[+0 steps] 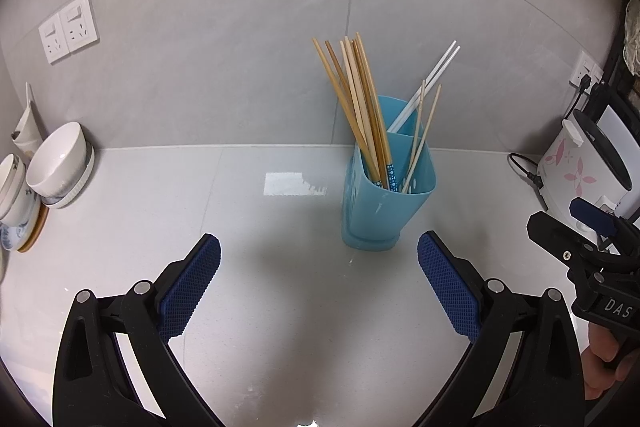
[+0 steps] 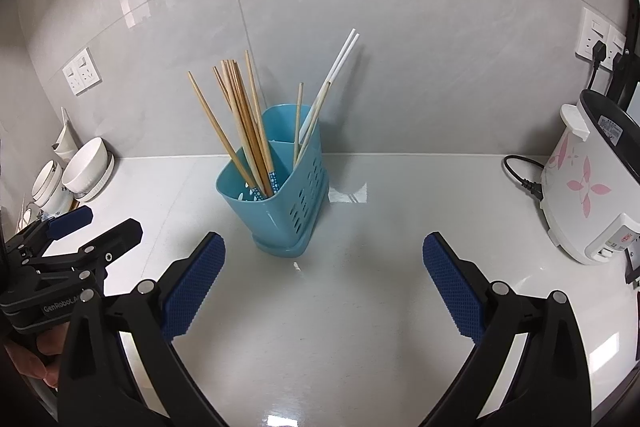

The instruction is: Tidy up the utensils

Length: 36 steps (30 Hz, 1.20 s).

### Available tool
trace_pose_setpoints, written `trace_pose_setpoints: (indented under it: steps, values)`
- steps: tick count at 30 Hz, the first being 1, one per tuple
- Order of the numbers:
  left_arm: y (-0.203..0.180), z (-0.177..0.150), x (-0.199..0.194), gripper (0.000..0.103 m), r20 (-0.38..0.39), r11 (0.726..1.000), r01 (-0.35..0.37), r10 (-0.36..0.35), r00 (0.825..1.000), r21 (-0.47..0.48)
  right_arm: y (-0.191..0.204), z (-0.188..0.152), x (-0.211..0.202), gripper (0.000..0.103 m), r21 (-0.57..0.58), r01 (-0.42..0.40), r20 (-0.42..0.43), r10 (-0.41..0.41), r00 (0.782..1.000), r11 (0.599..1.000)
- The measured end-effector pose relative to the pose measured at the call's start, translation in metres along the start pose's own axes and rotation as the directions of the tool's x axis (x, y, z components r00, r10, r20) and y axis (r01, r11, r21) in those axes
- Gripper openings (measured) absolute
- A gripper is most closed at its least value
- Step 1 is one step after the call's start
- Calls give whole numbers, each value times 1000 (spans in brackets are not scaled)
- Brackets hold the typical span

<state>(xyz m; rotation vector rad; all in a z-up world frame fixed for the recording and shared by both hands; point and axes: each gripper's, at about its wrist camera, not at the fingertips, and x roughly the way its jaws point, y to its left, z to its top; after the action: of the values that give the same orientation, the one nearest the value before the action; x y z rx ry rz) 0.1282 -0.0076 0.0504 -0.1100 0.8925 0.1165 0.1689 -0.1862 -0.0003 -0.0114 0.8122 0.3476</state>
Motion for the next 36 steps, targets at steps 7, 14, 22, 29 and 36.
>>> trace_pose_setpoints:
  steps: [7, 14, 22, 29, 36]
  values:
    - [-3, 0, 1, 97, -3, 1000, 1, -1, 1000, -2, 0, 1, 2, 95, -2, 5, -5, -5, 1000, 1000]
    - [-4, 0, 3, 97, -9, 1000, -1, 1, 1000, -6, 0, 1, 2, 95, -6, 6, -7, -6, 1000, 1000]
    - [-3, 1, 5, 97, -14, 1000, 1, -1, 1000, -1, -2, 2, 3, 95, -4, 10, -8, -10, 1000, 1000]
    - [-3, 2, 6, 97, -22, 1000, 12, -12, 1000, -3, -3, 2, 4, 95, -4, 12, -11, -12, 1000, 1000]
    - [-3, 1, 5, 97, -14, 1000, 6, -6, 1000, -5, -3, 1, 3, 95, -4, 13, -12, -13, 1000, 1000]
